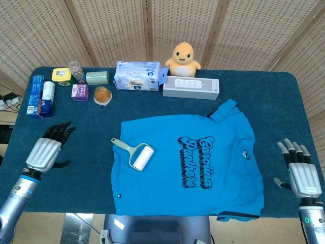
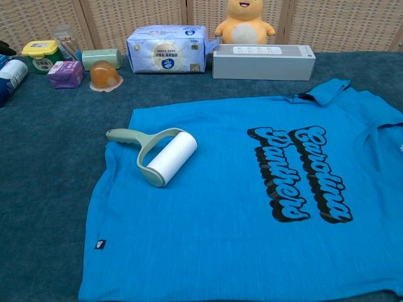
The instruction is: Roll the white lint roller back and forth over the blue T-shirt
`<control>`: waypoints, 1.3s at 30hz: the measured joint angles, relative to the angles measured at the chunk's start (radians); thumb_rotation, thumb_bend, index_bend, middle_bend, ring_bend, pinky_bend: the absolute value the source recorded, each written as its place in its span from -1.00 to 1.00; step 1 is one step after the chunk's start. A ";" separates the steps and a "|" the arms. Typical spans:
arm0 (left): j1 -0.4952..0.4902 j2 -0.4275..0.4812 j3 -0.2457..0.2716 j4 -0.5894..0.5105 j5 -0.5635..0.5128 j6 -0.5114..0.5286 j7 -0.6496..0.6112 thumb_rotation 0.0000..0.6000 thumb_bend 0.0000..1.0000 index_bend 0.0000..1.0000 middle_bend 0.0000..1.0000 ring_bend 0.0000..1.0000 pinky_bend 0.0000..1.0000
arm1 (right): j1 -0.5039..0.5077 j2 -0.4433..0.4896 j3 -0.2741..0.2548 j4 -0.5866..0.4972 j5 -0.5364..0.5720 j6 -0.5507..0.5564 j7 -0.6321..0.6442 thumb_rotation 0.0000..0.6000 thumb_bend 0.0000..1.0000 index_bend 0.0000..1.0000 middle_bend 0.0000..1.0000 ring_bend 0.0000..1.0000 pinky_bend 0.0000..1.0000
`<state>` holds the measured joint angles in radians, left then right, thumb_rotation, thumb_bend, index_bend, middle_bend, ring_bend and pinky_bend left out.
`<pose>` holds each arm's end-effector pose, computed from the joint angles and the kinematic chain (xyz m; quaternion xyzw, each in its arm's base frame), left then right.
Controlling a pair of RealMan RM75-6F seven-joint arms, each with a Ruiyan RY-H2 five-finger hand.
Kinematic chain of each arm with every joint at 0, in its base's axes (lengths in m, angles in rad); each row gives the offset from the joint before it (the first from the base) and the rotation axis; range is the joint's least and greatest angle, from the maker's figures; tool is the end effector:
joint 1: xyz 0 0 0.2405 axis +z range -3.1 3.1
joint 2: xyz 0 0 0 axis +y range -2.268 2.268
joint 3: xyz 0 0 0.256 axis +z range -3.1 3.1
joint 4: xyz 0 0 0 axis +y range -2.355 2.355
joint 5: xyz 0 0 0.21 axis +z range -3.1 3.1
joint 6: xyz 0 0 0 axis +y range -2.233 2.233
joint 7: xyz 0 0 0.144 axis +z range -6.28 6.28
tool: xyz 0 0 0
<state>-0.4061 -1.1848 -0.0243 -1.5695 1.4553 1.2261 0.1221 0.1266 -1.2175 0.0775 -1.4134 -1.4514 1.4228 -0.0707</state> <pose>-0.2641 0.2669 0.1064 -0.7161 -0.3355 -0.3534 0.4997 -0.3411 -0.2032 0.1465 0.6159 -0.3470 0.3333 0.6239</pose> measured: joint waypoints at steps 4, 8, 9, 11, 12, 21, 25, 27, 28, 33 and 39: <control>-0.016 0.004 0.001 -0.010 0.008 -0.029 -0.010 1.00 -0.89 -1.00 -1.00 -1.00 -0.88 | 0.000 0.001 0.003 0.002 0.009 -0.005 0.005 1.00 -1.00 -0.97 -1.00 -1.00 -1.00; -0.044 0.001 -0.004 -0.005 0.017 -0.067 -0.009 1.00 -0.89 -1.00 -1.00 -1.00 -0.88 | 0.000 0.001 0.004 0.005 0.016 -0.012 0.007 1.00 -1.00 -0.98 -1.00 -1.00 -1.00; -0.051 0.001 -0.005 -0.002 0.019 -0.079 -0.009 1.00 -0.89 -1.00 -1.00 -1.00 -0.88 | 0.000 0.001 0.005 0.006 0.017 -0.013 0.007 1.00 -1.00 -0.98 -1.00 -1.00 -1.00; -0.073 -0.002 -0.008 0.008 0.022 -0.113 -0.011 1.00 -0.89 -1.00 -1.00 -1.00 -0.88 | 0.001 0.002 0.006 0.006 0.017 -0.014 0.008 1.00 -1.00 -0.97 -1.00 -1.00 -1.00; -0.083 -0.003 -0.009 0.013 0.023 -0.130 -0.014 1.00 -0.89 -1.00 -1.00 -1.00 -0.88 | 0.001 0.002 0.006 0.006 0.018 -0.013 0.008 1.00 -1.00 -0.97 -1.00 -1.00 -1.00; -0.251 -0.047 -0.014 0.163 0.094 -0.338 -0.151 1.00 -0.88 -1.00 -1.00 -1.00 -0.88 | 0.000 0.004 0.015 0.010 0.035 -0.017 0.005 1.00 -1.00 -0.97 -1.00 -1.00 -1.00; -0.325 -0.100 -0.007 0.275 0.159 -0.383 -0.235 1.00 -0.85 -1.00 -1.00 -1.00 -0.88 | 0.001 0.002 0.017 0.015 0.044 -0.023 0.003 1.00 -1.00 -0.97 -1.00 -1.00 -1.00; -0.351 -0.126 -0.003 0.318 0.177 -0.399 -0.268 1.00 -0.84 -1.00 -1.00 -1.00 -0.88 | 0.001 0.001 0.019 0.019 0.049 -0.026 0.003 1.00 -1.00 -0.97 -1.00 -1.00 -1.00; -0.365 -0.139 -0.001 0.337 0.185 -0.408 -0.288 1.00 -0.83 -1.00 -1.00 -1.00 -0.88 | 0.001 0.000 0.019 0.022 0.052 -0.028 0.003 1.00 -1.00 -0.97 -1.00 -1.00 -1.00; -0.437 -0.214 0.022 0.418 0.223 -0.460 -0.398 1.00 -0.82 -1.00 -1.00 -1.00 -0.88 | 0.003 -0.004 0.023 0.034 0.065 -0.040 0.003 1.00 -1.00 -0.97 -1.00 -1.00 -1.00; -0.491 -0.264 0.063 0.462 0.256 -0.493 -0.483 1.00 -0.81 -1.00 -0.99 -1.00 -0.68 | 0.004 -0.007 0.028 0.046 0.077 -0.047 0.007 1.00 -1.00 -0.97 -1.00 -1.00 -1.00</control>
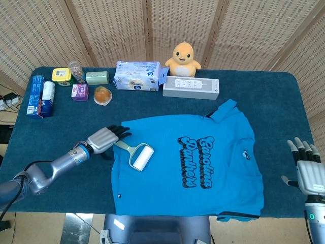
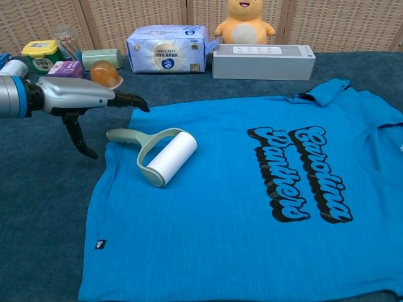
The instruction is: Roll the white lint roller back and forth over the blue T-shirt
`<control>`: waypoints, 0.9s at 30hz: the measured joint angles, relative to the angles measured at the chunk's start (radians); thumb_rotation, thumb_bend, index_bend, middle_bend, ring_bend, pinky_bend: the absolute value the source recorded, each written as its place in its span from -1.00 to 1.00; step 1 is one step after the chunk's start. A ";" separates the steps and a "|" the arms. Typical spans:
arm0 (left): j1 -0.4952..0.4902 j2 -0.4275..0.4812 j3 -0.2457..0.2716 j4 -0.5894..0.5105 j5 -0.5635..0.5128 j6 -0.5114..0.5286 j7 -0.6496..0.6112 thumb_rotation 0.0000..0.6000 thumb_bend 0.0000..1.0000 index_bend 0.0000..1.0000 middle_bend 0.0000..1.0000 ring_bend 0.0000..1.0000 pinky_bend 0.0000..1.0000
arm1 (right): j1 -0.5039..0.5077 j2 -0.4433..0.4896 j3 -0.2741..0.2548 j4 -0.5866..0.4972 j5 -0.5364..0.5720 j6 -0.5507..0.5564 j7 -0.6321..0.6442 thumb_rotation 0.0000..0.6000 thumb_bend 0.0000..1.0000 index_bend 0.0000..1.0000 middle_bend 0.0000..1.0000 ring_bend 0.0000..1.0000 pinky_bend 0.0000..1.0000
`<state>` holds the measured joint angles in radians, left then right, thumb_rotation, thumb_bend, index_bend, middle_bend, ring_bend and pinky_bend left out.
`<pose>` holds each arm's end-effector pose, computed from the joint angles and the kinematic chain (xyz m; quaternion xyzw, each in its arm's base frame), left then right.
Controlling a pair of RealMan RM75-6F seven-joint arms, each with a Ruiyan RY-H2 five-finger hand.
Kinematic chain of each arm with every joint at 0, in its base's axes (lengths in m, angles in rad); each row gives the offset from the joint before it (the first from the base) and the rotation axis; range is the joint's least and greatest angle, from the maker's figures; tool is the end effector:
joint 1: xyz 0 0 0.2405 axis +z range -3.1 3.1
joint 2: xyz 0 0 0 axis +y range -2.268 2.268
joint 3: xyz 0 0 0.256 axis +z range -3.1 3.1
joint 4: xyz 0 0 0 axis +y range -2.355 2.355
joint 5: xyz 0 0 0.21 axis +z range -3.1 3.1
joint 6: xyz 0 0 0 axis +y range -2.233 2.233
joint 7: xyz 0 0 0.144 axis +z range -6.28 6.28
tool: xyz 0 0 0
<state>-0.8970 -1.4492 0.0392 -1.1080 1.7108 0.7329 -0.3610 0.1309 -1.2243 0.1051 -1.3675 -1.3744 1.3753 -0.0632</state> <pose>-0.1953 0.3792 -0.0038 -0.8702 -0.3018 -0.2639 0.2864 -0.3589 -0.2103 0.1538 0.5947 -0.3623 0.3094 0.6476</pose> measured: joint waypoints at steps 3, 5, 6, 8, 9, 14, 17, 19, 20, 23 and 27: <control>-0.017 -0.011 0.011 0.007 0.001 -0.019 -0.021 1.00 -0.80 -1.00 -0.93 -0.96 -0.65 | 0.001 -0.002 0.001 0.006 0.003 -0.004 0.003 1.00 -1.00 -0.97 -1.00 -1.00 -1.00; -0.029 -0.018 0.019 0.009 0.002 -0.026 -0.033 1.00 -0.79 -1.00 -0.89 -0.93 -0.63 | 0.001 -0.003 0.002 0.008 0.005 -0.006 0.004 1.00 -1.00 -0.97 -1.00 -1.00 -1.00; -0.034 -0.021 0.022 0.009 0.003 -0.026 -0.036 1.00 -0.79 -1.00 -0.87 -0.92 -0.63 | 0.002 -0.004 0.002 0.009 0.005 -0.007 0.005 1.00 -1.00 -0.97 -1.00 -1.00 -1.00; -0.041 -0.025 0.028 0.008 0.003 -0.029 -0.039 1.00 -0.79 -0.99 -0.83 -0.92 -0.63 | 0.002 -0.004 0.002 0.011 0.006 -0.008 0.005 1.00 -1.00 -0.97 -1.00 -1.00 -1.00; -0.044 -0.027 0.029 0.007 0.003 -0.031 -0.038 1.00 -0.79 -0.96 -0.80 -0.92 -0.63 | 0.002 -0.005 0.002 0.011 0.006 -0.008 0.006 1.00 -1.00 -0.97 -1.00 -1.00 -1.00; -0.051 -0.033 0.029 0.007 -0.006 -0.027 -0.007 1.00 -0.79 -0.73 -0.60 -0.83 -0.63 | 0.001 -0.004 0.004 0.013 0.009 -0.008 0.011 1.00 -1.00 -0.98 -1.00 -1.00 -1.00; -0.052 -0.036 0.029 0.005 -0.012 -0.024 0.017 1.00 -0.79 -0.61 -0.52 -0.78 -0.63 | 0.002 -0.004 0.005 0.014 0.009 -0.009 0.012 1.00 -1.00 -0.97 -1.00 -1.00 -1.00; -0.052 -0.038 0.028 0.003 -0.016 -0.024 0.038 1.00 -0.79 -0.58 -0.50 -0.76 -0.62 | 0.002 -0.004 0.005 0.014 0.009 -0.009 0.012 1.00 -1.00 -0.97 -1.00 -1.00 -1.00; -0.052 -0.039 0.027 0.001 -0.020 -0.024 0.053 1.00 -0.79 -0.56 -0.49 -0.75 -0.62 | 0.002 -0.004 0.004 0.014 0.009 -0.009 0.013 1.00 -1.00 -0.97 -1.00 -1.00 -1.00; -0.051 -0.043 0.024 -0.007 -0.036 -0.025 0.092 1.00 -0.79 -0.49 -0.43 -0.69 -0.59 | 0.002 -0.003 0.005 0.013 0.008 -0.008 0.015 1.00 -1.00 -0.97 -1.00 -1.00 -1.00; -0.048 -0.050 0.018 -0.015 -0.055 -0.024 0.137 1.00 -0.81 -0.37 -0.20 -0.56 -0.49 | 0.001 -0.001 0.006 0.011 0.007 -0.005 0.019 1.00 -1.00 -0.97 -1.00 -1.00 -1.00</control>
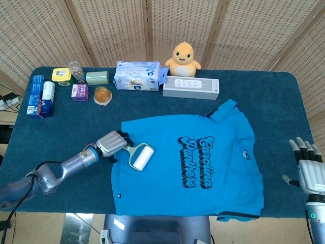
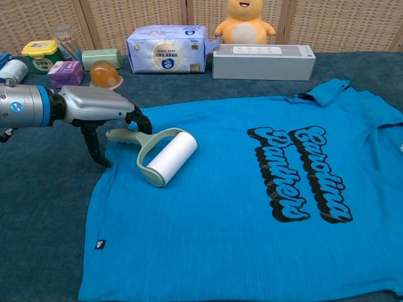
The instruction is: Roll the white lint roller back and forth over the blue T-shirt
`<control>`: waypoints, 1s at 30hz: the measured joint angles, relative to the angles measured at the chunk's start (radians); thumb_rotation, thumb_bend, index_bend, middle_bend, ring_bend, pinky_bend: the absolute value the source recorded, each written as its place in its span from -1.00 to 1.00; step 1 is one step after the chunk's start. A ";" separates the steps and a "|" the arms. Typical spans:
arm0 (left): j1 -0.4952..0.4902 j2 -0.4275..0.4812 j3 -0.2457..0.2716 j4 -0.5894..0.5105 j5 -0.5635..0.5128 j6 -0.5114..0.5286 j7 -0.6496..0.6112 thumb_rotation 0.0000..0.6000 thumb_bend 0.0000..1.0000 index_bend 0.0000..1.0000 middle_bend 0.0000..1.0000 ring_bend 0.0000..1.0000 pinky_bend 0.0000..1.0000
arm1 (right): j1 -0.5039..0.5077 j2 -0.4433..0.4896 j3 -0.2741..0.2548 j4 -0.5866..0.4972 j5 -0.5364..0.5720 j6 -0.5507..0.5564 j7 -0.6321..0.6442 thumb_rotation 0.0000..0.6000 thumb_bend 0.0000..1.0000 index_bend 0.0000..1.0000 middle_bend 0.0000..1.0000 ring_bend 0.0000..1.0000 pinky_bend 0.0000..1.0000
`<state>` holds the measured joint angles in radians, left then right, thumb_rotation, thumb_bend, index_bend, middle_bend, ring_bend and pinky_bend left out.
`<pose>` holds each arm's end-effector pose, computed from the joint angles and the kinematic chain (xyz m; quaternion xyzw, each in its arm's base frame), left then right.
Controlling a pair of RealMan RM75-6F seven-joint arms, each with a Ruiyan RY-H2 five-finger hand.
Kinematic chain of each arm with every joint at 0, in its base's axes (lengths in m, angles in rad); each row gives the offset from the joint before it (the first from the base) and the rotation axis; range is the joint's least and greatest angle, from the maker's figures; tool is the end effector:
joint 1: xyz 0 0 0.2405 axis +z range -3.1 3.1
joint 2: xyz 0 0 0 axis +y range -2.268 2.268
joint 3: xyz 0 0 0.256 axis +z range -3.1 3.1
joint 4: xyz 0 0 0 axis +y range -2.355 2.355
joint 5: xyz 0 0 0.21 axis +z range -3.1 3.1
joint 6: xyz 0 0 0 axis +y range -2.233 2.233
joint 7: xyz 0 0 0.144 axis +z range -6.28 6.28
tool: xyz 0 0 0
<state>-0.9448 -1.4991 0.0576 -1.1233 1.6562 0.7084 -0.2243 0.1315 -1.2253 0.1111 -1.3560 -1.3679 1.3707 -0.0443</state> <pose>-0.1767 0.3748 -0.0273 -0.8914 -0.2585 -0.2474 0.2781 -0.3615 -0.2118 0.1559 0.5892 -0.3661 0.3123 0.6490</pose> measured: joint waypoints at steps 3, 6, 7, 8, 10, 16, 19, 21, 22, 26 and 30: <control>0.004 -0.006 -0.004 -0.010 -0.011 0.007 0.030 1.00 -0.82 -0.30 -0.02 -0.46 -0.47 | 0.000 0.000 0.000 0.001 0.000 0.000 0.000 1.00 -1.00 -0.97 -1.00 -1.00 -1.00; 0.009 -0.015 -0.009 -0.010 -0.021 0.021 0.057 1.00 -0.82 -0.21 0.14 -0.35 -0.43 | 0.000 -0.001 0.000 0.001 0.002 -0.003 -0.001 1.00 -1.00 -0.97 -1.00 -1.00 -1.00; 0.011 -0.019 -0.010 -0.010 -0.024 0.024 0.065 1.00 -0.81 -0.19 0.18 -0.32 -0.42 | 0.000 -0.001 0.000 0.001 0.003 -0.003 -0.001 1.00 -1.00 -0.97 -1.00 -1.00 -1.00; 0.013 -0.023 -0.011 -0.009 -0.028 0.031 0.073 1.00 -0.81 -0.17 0.21 -0.30 -0.41 | 0.000 -0.001 0.000 0.002 0.003 -0.003 -0.001 1.00 -1.00 -0.97 -1.00 -1.00 -1.00; 0.017 -0.029 -0.013 -0.006 -0.032 0.041 0.080 1.00 -0.79 -0.13 0.28 -0.24 -0.38 | 0.000 -0.001 0.001 0.003 0.004 -0.003 -0.001 1.00 -1.00 -0.97 -1.00 -1.00 -1.00; 0.032 -0.050 -0.024 0.010 -0.041 0.090 0.094 1.00 -0.72 0.04 0.52 0.03 -0.15 | 0.000 -0.002 0.000 0.002 0.004 -0.005 -0.002 1.00 -1.00 -0.97 -1.00 -1.00 -1.00; 0.042 -0.064 -0.032 0.022 -0.047 0.120 0.101 1.00 -0.65 0.09 0.60 0.15 0.04 | 0.000 -0.001 0.000 0.001 0.003 -0.003 -0.002 1.00 -1.00 -0.97 -1.00 -1.00 -1.00; 0.047 -0.071 -0.038 0.030 -0.051 0.134 0.106 1.00 -0.63 0.12 0.65 0.21 0.14 | 0.000 -0.001 0.001 0.001 0.004 -0.003 -0.003 1.00 -1.00 -0.97 -1.00 -1.00 -1.00; 0.048 -0.073 -0.041 0.031 -0.053 0.140 0.106 1.00 -0.62 0.14 0.69 0.26 0.20 | 0.000 -0.001 0.001 0.001 0.005 -0.003 -0.003 1.00 -1.00 -0.97 -1.00 -1.00 -1.00; 0.052 -0.082 -0.050 0.035 -0.053 0.170 0.107 1.00 -0.61 0.25 0.84 0.40 0.44 | 0.000 -0.002 0.000 -0.001 0.004 -0.005 -0.005 1.00 -1.00 -0.97 -1.00 -1.00 -1.00; 0.055 -0.094 -0.055 0.038 -0.059 0.179 0.100 1.00 -0.59 0.36 0.94 0.50 0.65 | -0.001 -0.002 0.001 -0.001 0.004 -0.002 -0.004 1.00 -1.00 -0.97 -1.00 -1.00 -1.00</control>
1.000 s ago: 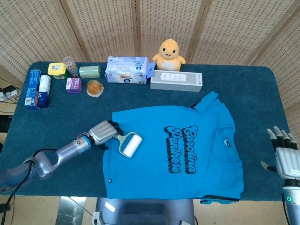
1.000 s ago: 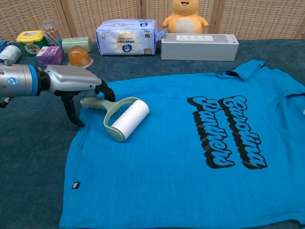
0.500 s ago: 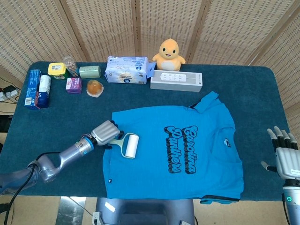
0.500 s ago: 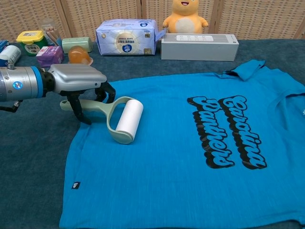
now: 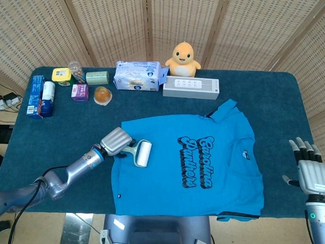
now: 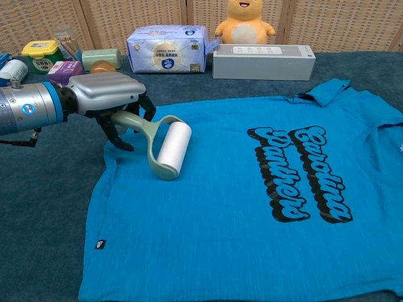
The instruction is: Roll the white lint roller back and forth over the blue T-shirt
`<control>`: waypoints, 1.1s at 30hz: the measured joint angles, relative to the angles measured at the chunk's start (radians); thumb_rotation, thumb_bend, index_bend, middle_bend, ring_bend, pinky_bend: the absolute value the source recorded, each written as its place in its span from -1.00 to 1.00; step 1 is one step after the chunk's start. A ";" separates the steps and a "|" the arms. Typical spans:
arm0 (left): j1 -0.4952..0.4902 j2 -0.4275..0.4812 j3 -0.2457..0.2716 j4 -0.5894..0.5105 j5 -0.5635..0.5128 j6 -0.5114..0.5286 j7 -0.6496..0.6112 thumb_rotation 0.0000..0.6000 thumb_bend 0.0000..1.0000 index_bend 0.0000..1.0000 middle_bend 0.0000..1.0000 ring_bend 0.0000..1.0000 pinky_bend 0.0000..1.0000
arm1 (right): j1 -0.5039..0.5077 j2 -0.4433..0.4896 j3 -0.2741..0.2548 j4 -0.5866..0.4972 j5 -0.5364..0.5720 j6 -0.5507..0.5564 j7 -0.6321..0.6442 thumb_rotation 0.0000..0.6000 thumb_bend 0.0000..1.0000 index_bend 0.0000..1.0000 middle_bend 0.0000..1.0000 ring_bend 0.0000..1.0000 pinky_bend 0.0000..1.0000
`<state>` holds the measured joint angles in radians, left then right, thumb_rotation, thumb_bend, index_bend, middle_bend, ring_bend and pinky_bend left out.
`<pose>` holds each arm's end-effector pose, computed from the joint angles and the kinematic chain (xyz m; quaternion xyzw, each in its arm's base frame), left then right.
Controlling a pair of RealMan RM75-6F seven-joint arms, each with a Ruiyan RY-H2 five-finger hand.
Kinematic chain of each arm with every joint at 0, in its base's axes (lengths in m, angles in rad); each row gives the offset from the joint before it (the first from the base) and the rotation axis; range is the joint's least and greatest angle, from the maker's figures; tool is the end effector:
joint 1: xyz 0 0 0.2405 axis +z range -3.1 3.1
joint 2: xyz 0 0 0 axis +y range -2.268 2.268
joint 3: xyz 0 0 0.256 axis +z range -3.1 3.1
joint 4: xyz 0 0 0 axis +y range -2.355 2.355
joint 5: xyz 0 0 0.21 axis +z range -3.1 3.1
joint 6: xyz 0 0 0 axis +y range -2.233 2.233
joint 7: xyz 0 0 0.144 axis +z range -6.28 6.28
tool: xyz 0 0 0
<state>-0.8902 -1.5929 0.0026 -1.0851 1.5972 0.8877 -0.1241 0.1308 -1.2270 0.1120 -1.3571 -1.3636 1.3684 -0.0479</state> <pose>-0.1578 0.3712 -0.0359 -0.8537 -0.2432 -0.3427 0.3077 -0.3619 -0.2116 0.1552 0.5881 -0.3677 0.3108 0.6499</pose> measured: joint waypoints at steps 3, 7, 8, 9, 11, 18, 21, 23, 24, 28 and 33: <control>0.001 -0.004 -0.006 -0.003 -0.015 -0.007 -0.009 1.00 -0.46 0.42 0.98 0.54 0.74 | -0.001 0.001 0.002 -0.003 0.000 0.005 0.001 1.00 -1.00 -0.97 -1.00 -1.00 -1.00; 0.001 -0.003 -0.015 -0.020 -0.032 -0.015 -0.017 1.00 -0.02 0.45 1.00 0.56 0.79 | -0.001 0.002 0.002 -0.005 -0.001 0.005 0.003 1.00 -1.00 -0.97 -1.00 -1.00 -1.00; 0.001 -0.002 -0.018 -0.026 -0.040 -0.019 -0.014 1.00 0.05 0.45 1.00 0.57 0.80 | -0.001 0.002 0.001 -0.005 -0.002 0.005 0.003 1.00 -1.00 -0.97 -1.00 -1.00 -1.00; 0.001 -0.001 -0.020 -0.031 -0.046 -0.023 -0.010 1.00 0.14 0.45 1.00 0.57 0.81 | -0.001 0.002 0.001 -0.005 -0.002 0.005 0.003 1.00 -1.00 -0.97 -1.00 -1.00 -1.00; 0.001 0.003 -0.025 -0.046 -0.062 -0.037 -0.002 1.00 0.25 0.46 1.00 0.58 0.83 | -0.002 0.002 0.001 -0.006 -0.003 0.007 0.003 1.00 -1.00 -0.97 -1.00 -1.00 -1.00; 0.006 0.012 -0.043 -0.087 -0.121 -0.062 0.107 1.00 0.46 0.61 1.00 0.69 0.94 | -0.002 0.003 0.001 -0.008 -0.004 0.008 0.004 1.00 -1.00 -0.97 -1.00 -1.00 -1.00; 0.011 0.016 -0.054 -0.114 -0.158 -0.068 0.170 1.00 0.52 0.71 1.00 0.74 0.99 | -0.002 0.003 0.001 -0.008 -0.005 0.008 0.003 1.00 -1.00 -0.97 -1.00 -1.00 -1.00; 0.013 0.020 -0.063 -0.135 -0.188 -0.075 0.211 1.00 0.53 0.75 1.00 0.76 1.00 | -0.002 0.003 0.000 -0.009 -0.005 0.008 0.004 1.00 -1.00 -0.97 -1.00 -1.00 -1.00; 0.014 0.022 -0.068 -0.145 -0.203 -0.079 0.227 1.00 0.54 0.75 1.00 0.77 1.00 | -0.002 0.004 0.000 -0.009 -0.005 0.008 0.004 1.00 -1.00 -0.97 -1.00 -1.00 -1.00; 0.013 0.038 -0.090 -0.192 -0.272 -0.104 0.283 1.00 0.56 0.76 1.00 0.78 1.00 | -0.003 0.006 0.001 -0.012 -0.006 0.011 0.004 1.00 -1.00 -0.97 -1.00 -1.00 -1.00; 0.006 0.061 -0.113 -0.243 -0.352 -0.146 0.310 1.00 0.72 0.76 1.00 0.78 1.00 | -0.004 0.009 0.001 -0.016 -0.007 0.012 0.008 1.00 -1.00 -0.97 -1.00 -1.00 -1.00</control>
<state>-0.8839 -1.5315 -0.1107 -1.3277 1.2449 0.7417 0.1859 0.1268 -1.2183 0.1134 -1.3729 -1.3706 1.3804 -0.0403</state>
